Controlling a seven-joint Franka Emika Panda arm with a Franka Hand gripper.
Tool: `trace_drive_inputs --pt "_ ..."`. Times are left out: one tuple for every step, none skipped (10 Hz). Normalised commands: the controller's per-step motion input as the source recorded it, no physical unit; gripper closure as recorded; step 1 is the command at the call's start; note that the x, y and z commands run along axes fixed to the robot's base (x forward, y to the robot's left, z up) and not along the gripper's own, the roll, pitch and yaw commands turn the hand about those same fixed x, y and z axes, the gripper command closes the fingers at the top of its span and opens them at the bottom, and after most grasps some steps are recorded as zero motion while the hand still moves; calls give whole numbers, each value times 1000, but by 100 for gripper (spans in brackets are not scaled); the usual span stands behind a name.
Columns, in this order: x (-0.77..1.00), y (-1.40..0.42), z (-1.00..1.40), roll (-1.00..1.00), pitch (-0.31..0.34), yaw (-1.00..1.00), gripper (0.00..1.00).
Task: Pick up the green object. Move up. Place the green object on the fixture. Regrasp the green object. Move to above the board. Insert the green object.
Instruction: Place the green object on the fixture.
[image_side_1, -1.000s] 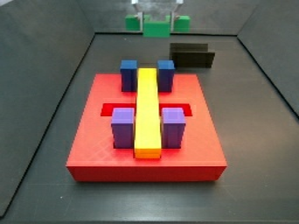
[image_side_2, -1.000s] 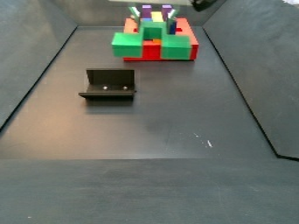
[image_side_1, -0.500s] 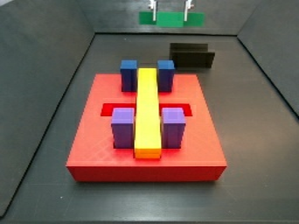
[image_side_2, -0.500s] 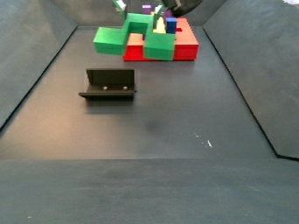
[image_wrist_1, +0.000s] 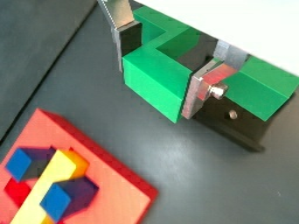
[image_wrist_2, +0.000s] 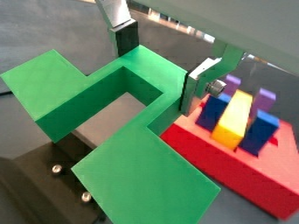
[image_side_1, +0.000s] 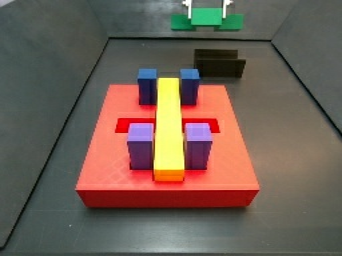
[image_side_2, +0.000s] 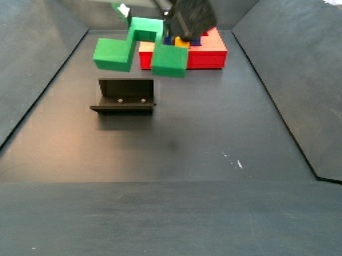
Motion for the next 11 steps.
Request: trace_drive_inputs --pt "757 123 -49 -1000 0 0 100" --pt "800 160 -126 -940 0 0 100" --pt "929 271 -223 -549 0 -37 100" --pt "814 266 -466 -366 0 -66 100" --pt "777 163 -563 -349 0 -80 100" --pt "800 114 -523 -346 69 -23 100" --pt "851 51 -283 -209 326 -6 100" --pt "886 0 -114 -89 437 -29 100" --pt "811 0 -163 -43 280 -20 100" --pt "540 0 -317 -17 0 -9 100" --pt "537 9 -331 -43 0 0 100"
